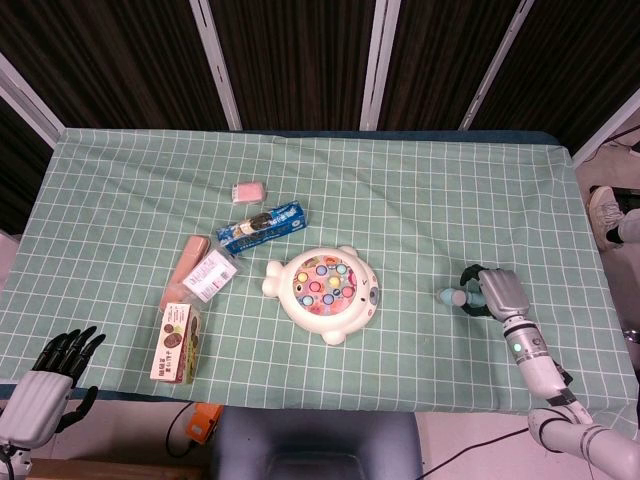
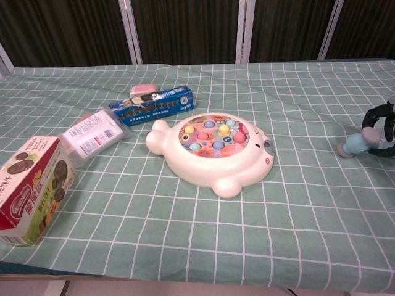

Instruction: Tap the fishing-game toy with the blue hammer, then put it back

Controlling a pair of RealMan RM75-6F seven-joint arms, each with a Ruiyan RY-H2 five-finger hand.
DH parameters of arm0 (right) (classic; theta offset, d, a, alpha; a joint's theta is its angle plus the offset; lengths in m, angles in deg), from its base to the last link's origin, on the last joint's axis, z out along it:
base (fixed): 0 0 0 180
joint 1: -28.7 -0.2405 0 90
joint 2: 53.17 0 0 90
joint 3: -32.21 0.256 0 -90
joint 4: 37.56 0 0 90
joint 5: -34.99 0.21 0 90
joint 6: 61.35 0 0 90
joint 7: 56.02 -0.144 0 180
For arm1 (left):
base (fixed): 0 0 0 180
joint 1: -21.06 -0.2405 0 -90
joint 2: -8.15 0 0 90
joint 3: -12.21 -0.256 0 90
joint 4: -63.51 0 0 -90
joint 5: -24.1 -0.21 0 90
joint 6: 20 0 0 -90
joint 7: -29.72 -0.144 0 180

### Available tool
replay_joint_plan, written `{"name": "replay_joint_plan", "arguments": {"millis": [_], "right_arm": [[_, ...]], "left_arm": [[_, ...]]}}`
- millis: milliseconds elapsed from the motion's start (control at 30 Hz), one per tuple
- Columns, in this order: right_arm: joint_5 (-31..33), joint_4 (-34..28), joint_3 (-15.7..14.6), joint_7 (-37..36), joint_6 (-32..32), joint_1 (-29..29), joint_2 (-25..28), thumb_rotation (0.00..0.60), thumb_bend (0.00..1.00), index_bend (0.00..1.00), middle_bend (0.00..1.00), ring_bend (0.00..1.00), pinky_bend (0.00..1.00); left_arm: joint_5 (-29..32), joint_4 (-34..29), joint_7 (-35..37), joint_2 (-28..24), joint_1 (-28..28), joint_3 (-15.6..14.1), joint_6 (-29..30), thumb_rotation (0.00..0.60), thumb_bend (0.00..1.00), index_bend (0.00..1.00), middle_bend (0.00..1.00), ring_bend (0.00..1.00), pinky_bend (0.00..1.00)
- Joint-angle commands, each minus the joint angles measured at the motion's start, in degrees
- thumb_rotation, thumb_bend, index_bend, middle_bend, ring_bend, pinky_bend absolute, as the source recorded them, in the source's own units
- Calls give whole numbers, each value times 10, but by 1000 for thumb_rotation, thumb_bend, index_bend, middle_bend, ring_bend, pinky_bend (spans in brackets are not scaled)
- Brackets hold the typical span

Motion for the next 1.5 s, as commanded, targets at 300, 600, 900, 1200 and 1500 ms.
{"name": "replay_joint_plan", "arguments": {"millis": [300, 600, 900, 1200, 1500], "right_arm": [[7, 0, 7, 1, 8, -3, 1, 600, 402, 581, 501, 569, 583], [10, -3, 10, 0, 9, -2, 5, 600, 402, 581, 501, 569, 583], [7, -7, 9, -3, 2, 3, 12, 600, 401, 581, 501, 569, 583], [-18, -60, 2, -16, -57, 32, 58, 600, 401, 549, 482, 554, 571], [-93, -241, -41, 40, -257, 141, 164, 600, 401, 361, 311, 343, 389]], "left_arm": [[1, 0, -1, 0, 0, 0, -1, 600, 434, 0, 41, 26, 101], [1, 0, -1, 0, 0, 0, 0, 600, 434, 0, 41, 25, 101], [0, 0, -1, 0, -1, 0, 1, 600, 434, 0, 41, 25, 101], [-4, 0, 1, -1, -2, -1, 6, 600, 435, 0, 41, 25, 101], [-7, 1, 0, 1, -5, 0, 14, 600, 435, 0, 39, 25, 101]]}}
